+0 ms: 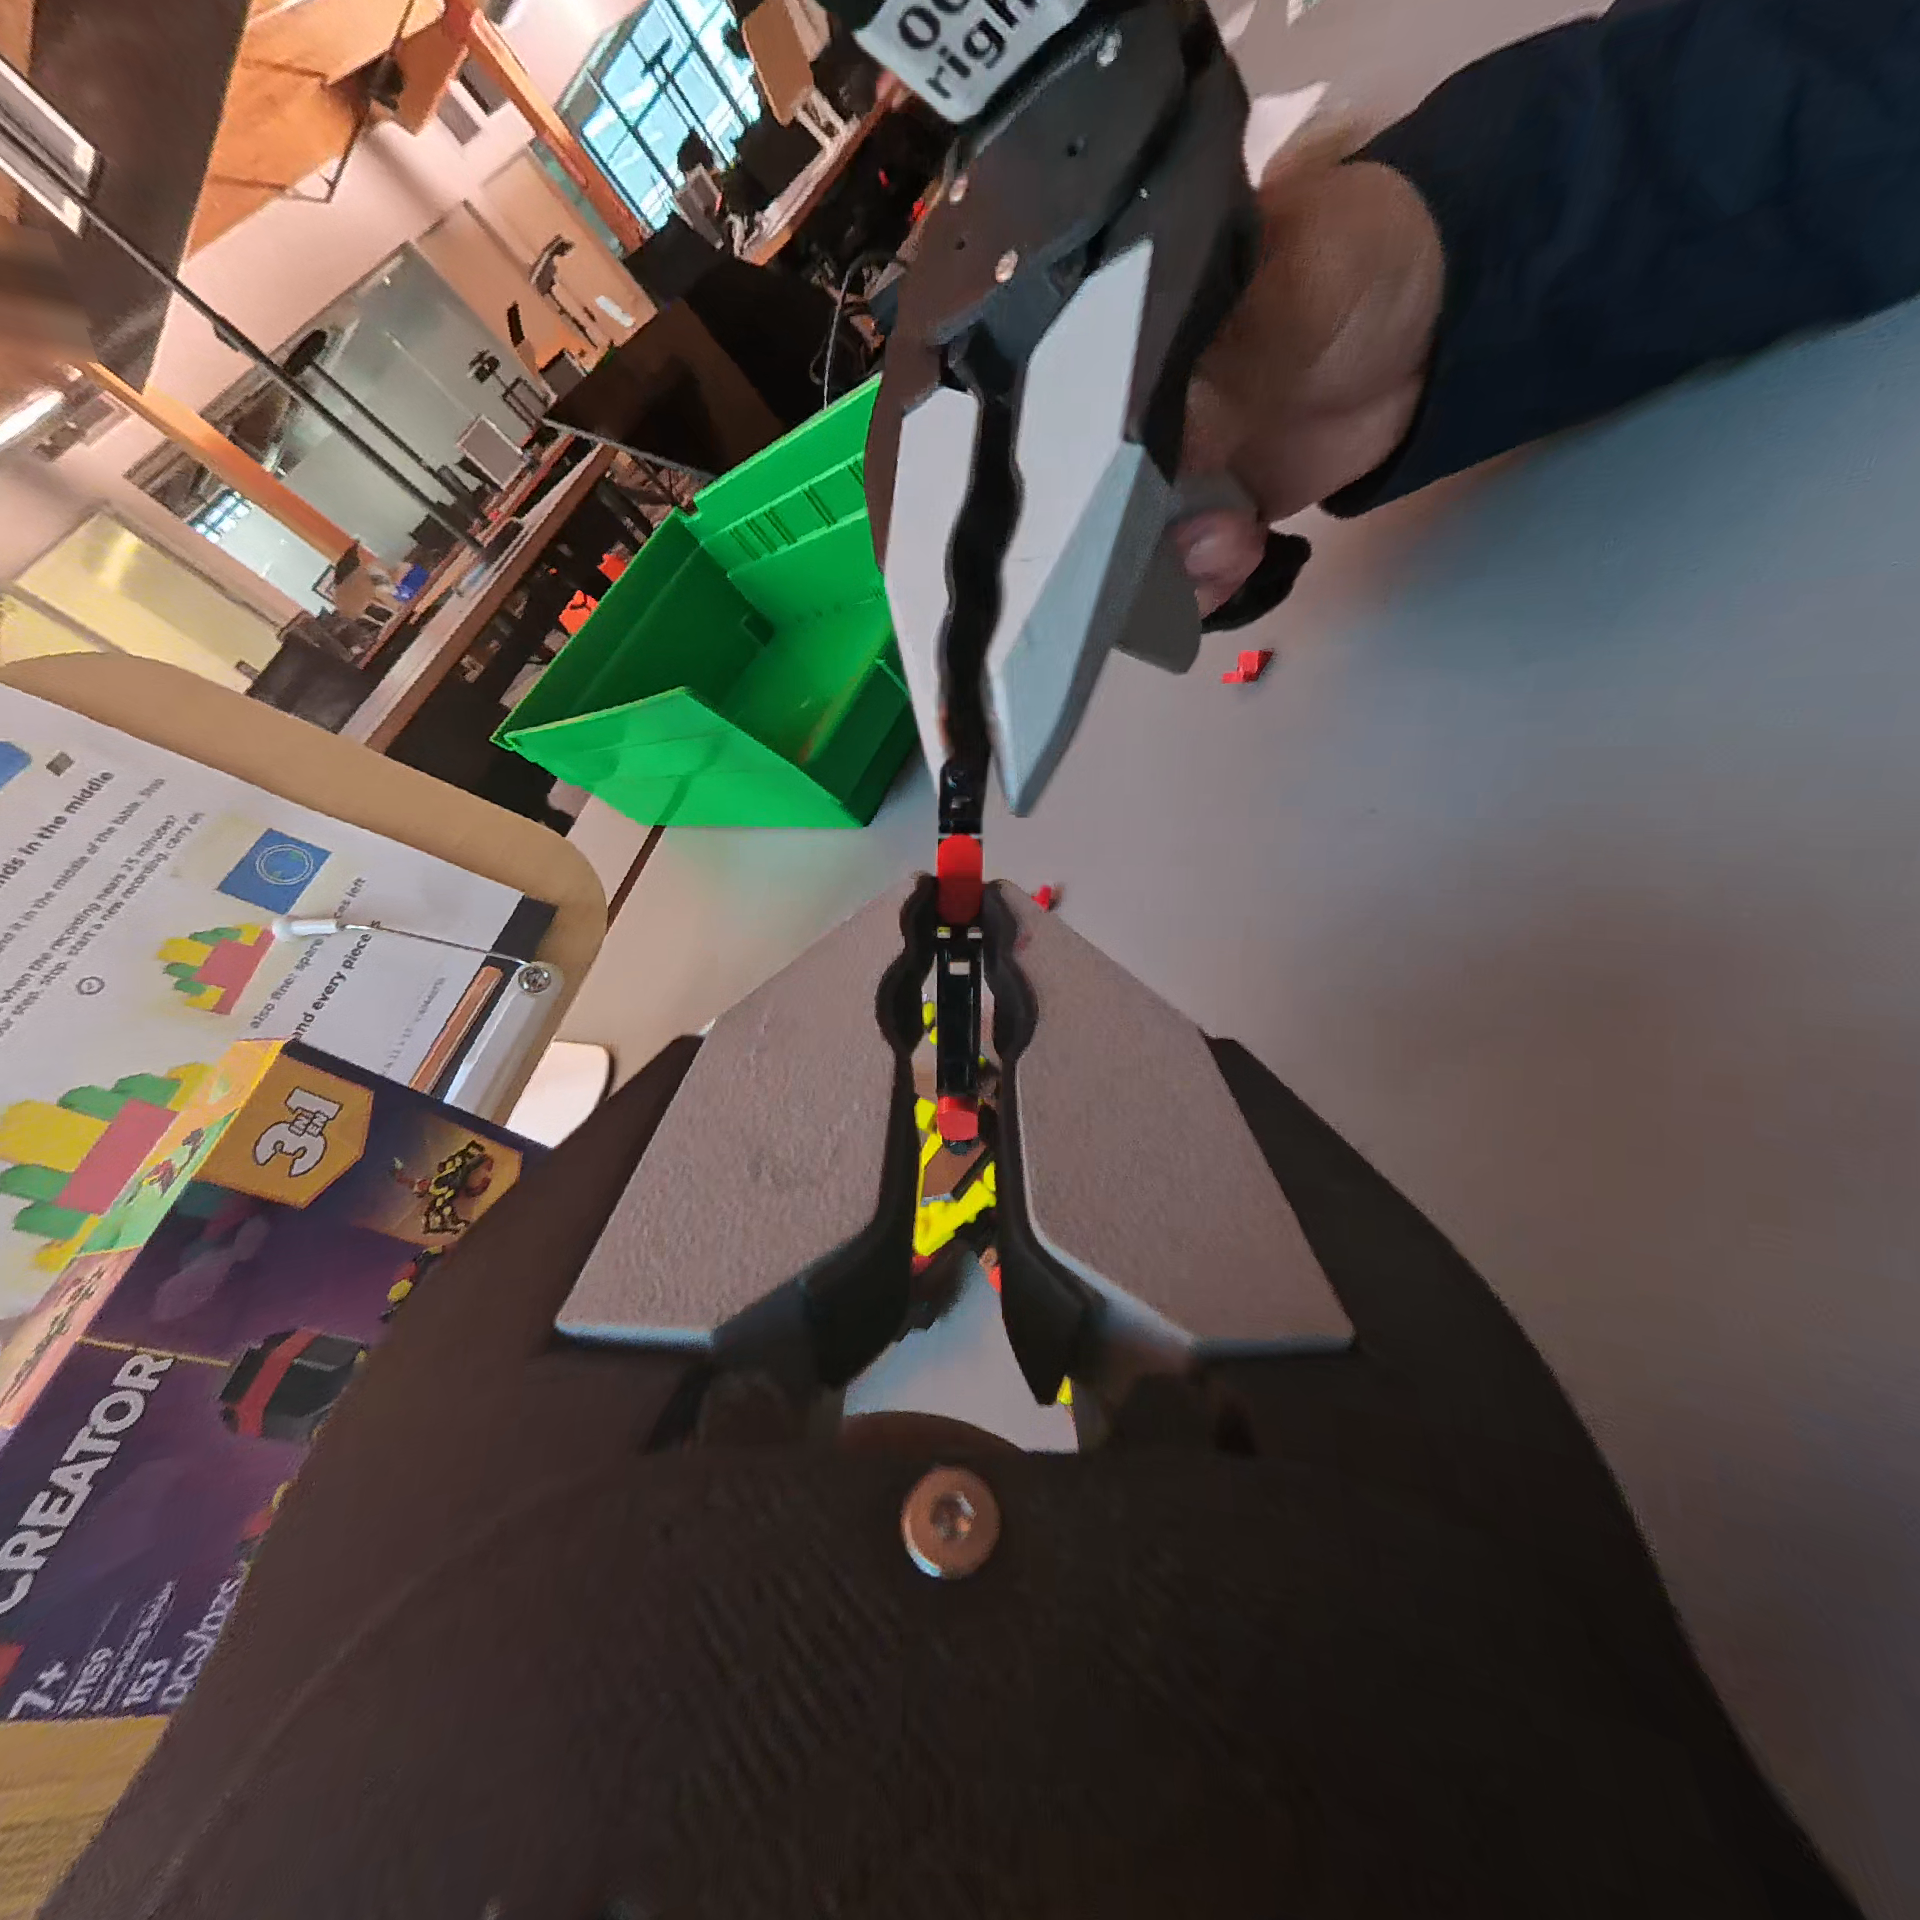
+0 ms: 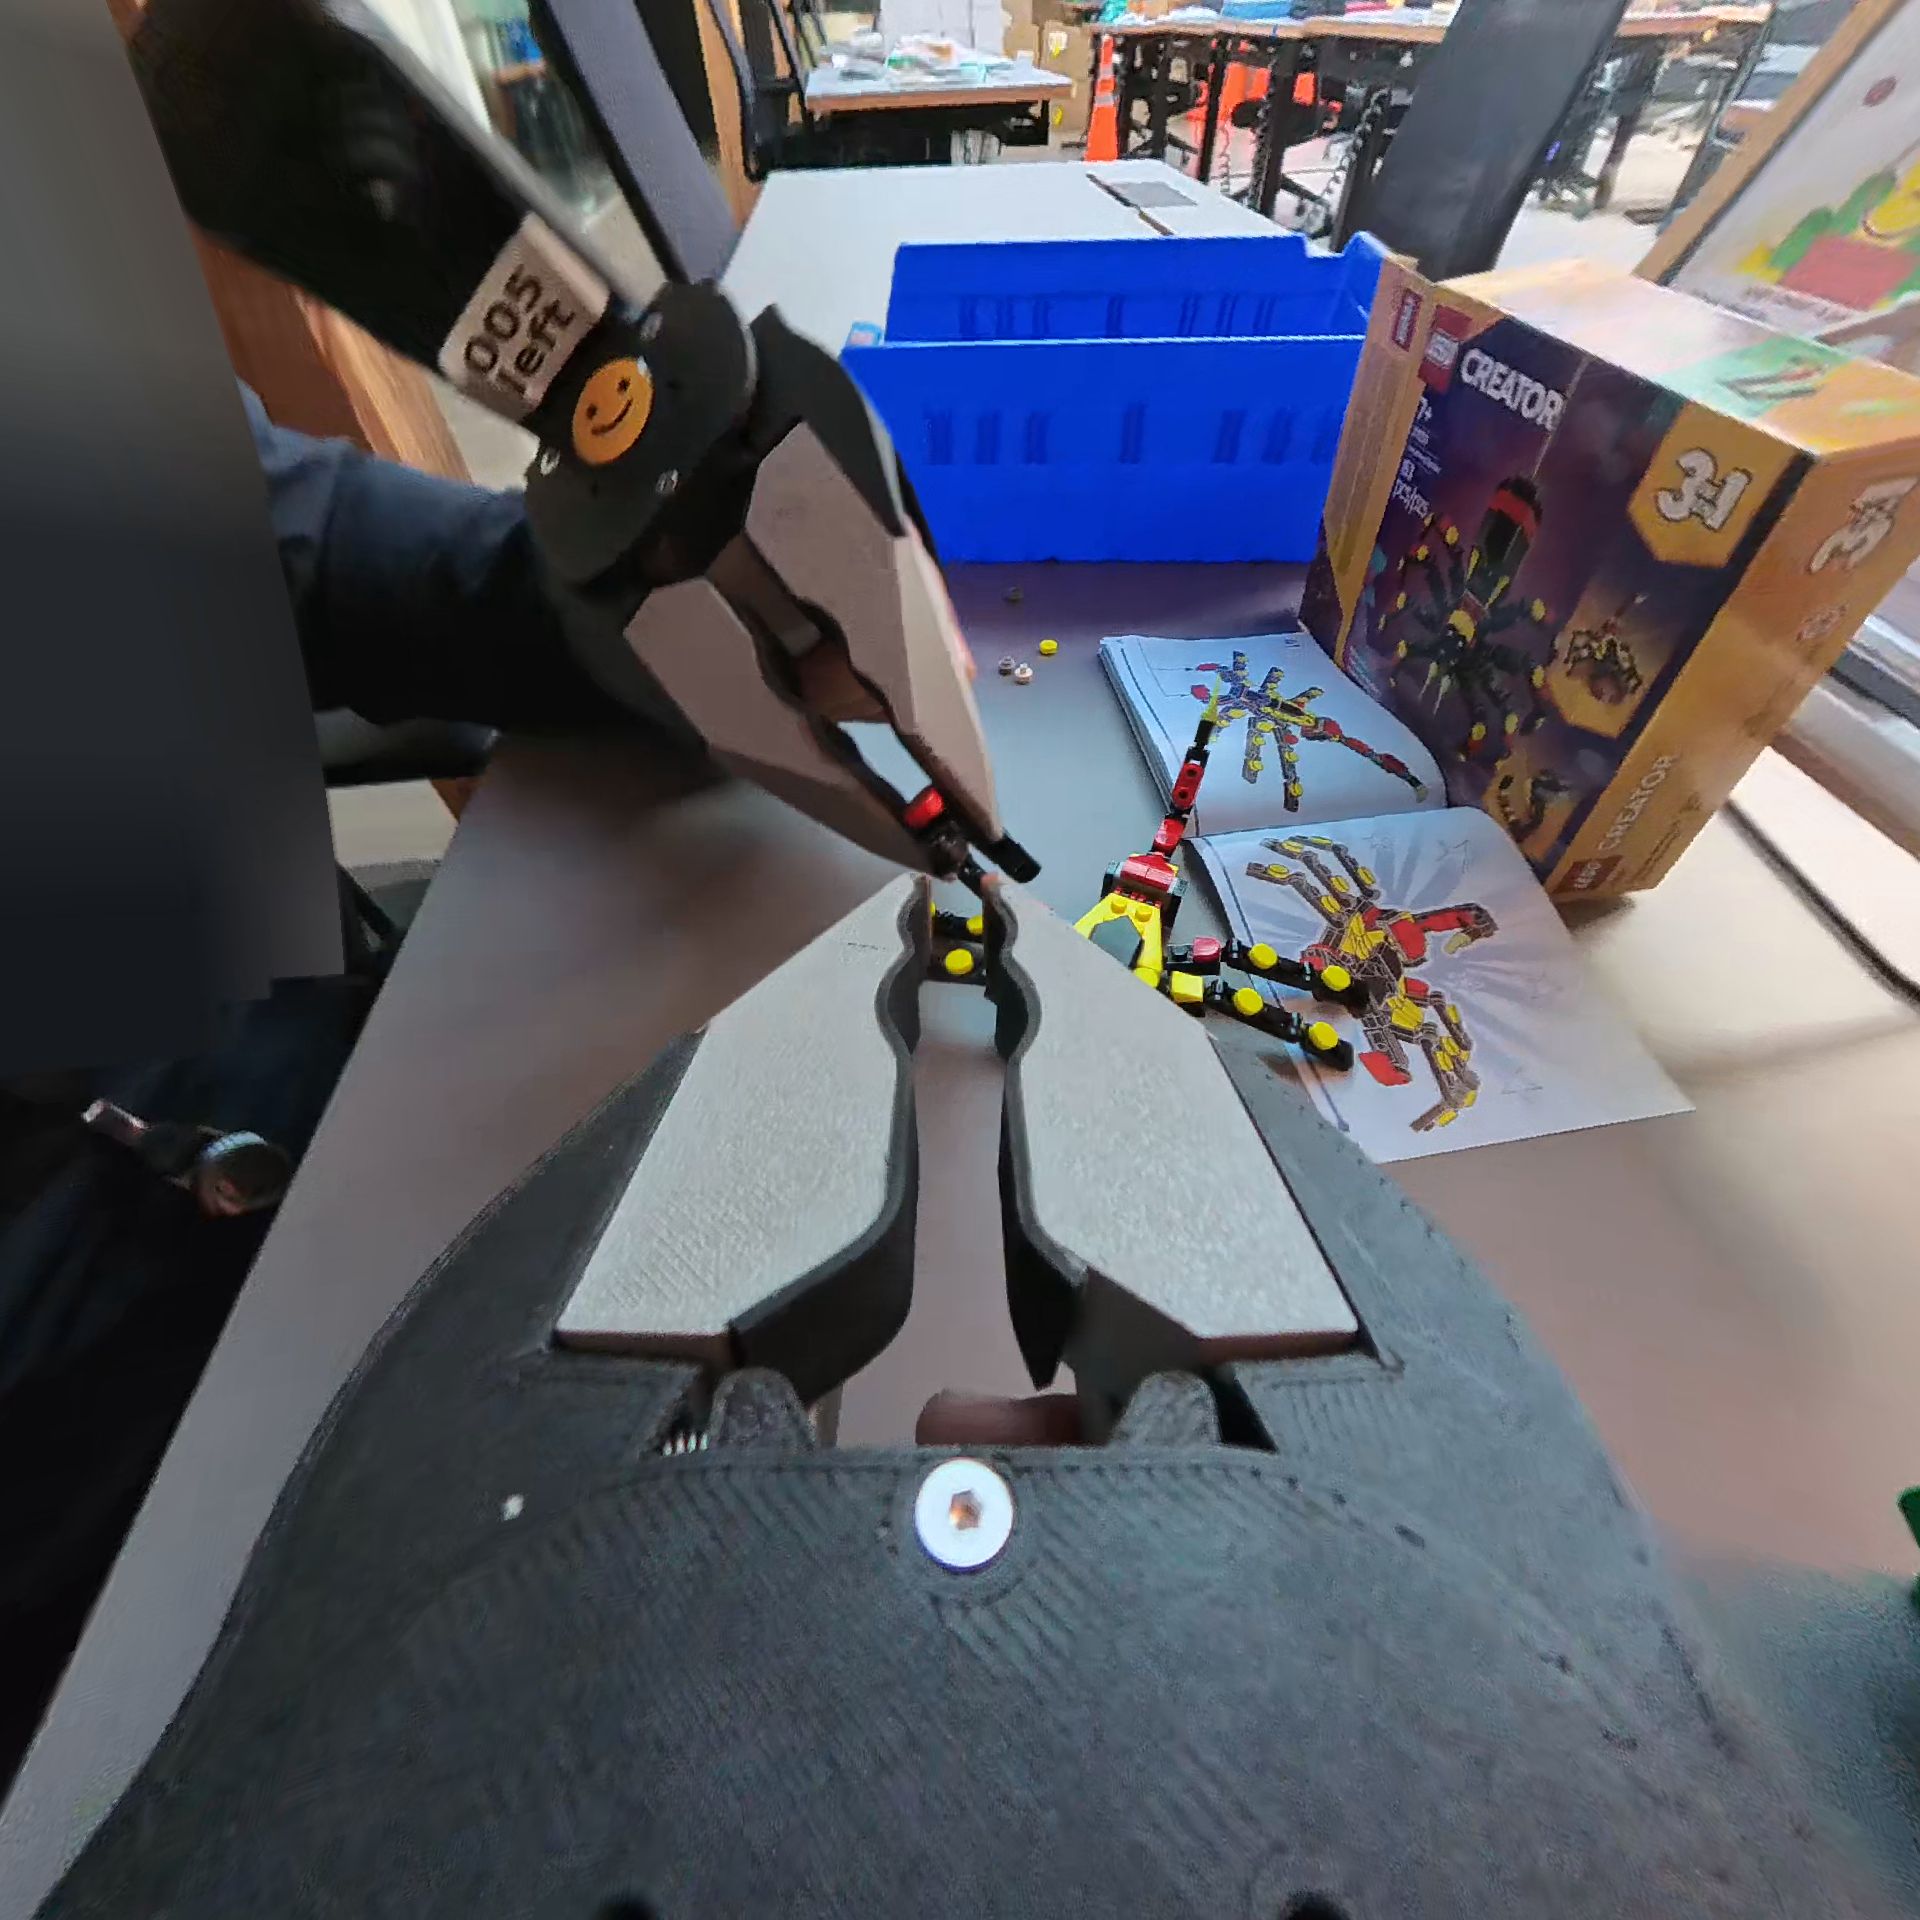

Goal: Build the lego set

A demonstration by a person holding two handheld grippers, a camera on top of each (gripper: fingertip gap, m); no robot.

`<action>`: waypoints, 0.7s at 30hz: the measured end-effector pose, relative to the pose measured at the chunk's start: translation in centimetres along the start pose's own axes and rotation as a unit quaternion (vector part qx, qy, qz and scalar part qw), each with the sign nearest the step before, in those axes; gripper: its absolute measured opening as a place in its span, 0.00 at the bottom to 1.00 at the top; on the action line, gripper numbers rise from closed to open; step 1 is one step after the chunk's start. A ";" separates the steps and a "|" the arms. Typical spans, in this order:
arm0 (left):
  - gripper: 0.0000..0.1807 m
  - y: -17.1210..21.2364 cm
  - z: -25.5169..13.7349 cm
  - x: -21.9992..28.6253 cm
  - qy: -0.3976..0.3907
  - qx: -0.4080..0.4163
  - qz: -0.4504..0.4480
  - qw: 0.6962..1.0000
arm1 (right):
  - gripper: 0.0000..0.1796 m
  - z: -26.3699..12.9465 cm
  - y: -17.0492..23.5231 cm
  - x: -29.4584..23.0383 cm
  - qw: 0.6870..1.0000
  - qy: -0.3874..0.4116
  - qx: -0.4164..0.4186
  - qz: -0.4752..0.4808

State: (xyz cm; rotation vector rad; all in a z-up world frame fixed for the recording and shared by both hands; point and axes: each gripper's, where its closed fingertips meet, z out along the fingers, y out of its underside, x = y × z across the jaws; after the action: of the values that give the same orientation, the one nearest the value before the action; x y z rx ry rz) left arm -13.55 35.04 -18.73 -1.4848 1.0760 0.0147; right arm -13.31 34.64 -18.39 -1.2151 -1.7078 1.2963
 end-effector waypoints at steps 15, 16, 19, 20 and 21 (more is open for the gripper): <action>0.02 0.2 0.4 0.0 -0.016 -0.017 0.016 1.000 | 0.03 0.1 -0.5 -0.1 0.992 -0.049 0.020 0.113; 0.02 0.1 0.4 0.1 -0.014 -0.015 0.019 1.000 | 0.03 0.2 -0.4 -0.2 0.992 -0.049 0.019 0.113; 0.02 -0.2 0.3 0.4 -0.002 -0.006 0.017 1.000 | 0.03 0.1 -0.5 -0.7 0.992 -0.066 0.022 0.106; 0.02 -0.5 0.1 0.6 0.005 0.007 0.013 1.000 | 0.02 0.0 -0.7 -1.0 0.991 -0.079 0.027 0.107; 0.02 -0.9 -0.1 0.7 0.015 0.022 0.010 1.000 | 0.02 -0.1 -0.9 -1.4 0.989 -0.094 0.032 0.108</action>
State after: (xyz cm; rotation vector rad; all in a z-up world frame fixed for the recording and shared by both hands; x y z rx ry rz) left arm -12.61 34.39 -18.39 -1.4381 1.1087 -0.0158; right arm -12.95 33.26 -17.42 -1.3024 -1.6848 1.6282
